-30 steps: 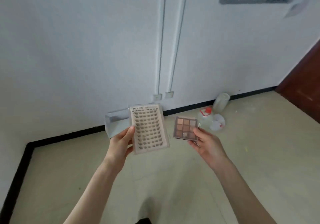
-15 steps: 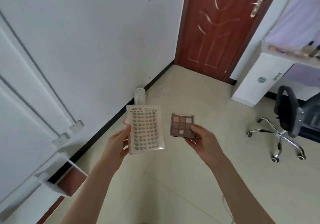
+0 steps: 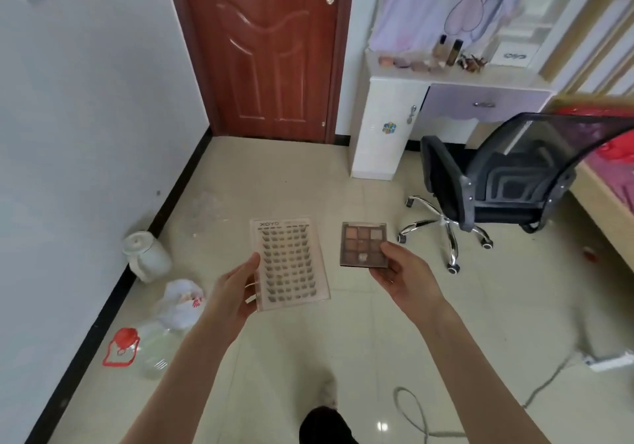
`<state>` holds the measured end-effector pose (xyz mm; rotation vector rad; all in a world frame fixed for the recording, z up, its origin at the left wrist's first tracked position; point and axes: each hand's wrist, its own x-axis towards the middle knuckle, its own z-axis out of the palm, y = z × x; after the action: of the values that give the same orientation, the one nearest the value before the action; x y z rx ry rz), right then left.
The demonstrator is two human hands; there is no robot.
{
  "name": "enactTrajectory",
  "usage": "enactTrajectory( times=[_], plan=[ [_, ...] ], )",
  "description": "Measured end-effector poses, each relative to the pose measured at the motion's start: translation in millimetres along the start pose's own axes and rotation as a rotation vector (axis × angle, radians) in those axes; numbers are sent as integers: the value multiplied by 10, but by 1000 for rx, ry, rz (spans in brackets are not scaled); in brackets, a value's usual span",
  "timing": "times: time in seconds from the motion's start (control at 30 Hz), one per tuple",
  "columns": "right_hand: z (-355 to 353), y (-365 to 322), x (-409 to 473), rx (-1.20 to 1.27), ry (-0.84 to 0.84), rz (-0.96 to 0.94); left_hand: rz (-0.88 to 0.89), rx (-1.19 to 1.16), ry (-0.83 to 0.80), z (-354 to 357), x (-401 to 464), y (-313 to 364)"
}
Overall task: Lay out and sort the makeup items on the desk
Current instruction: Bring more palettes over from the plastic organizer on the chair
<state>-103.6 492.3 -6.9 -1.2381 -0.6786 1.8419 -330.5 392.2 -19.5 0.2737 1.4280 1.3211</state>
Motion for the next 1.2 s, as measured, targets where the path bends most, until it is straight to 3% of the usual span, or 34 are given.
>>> enactTrajectory(
  times=[0.2,0.57,0.93,1.2],
  plan=[
    [-80,-937,1102,0,7,-34,17,35,-50,990,991,598],
    [-198,-2046,3098,40,63,-82,-29,61,-96,2309,3017,1342],
    [49,-3491,5228,103,147,-135,-35,105,-167,3739,5212,2569],
    [-205,-4220,6502,168,224,-106,-78,142,-181,4713,6383,2865]
  ],
)
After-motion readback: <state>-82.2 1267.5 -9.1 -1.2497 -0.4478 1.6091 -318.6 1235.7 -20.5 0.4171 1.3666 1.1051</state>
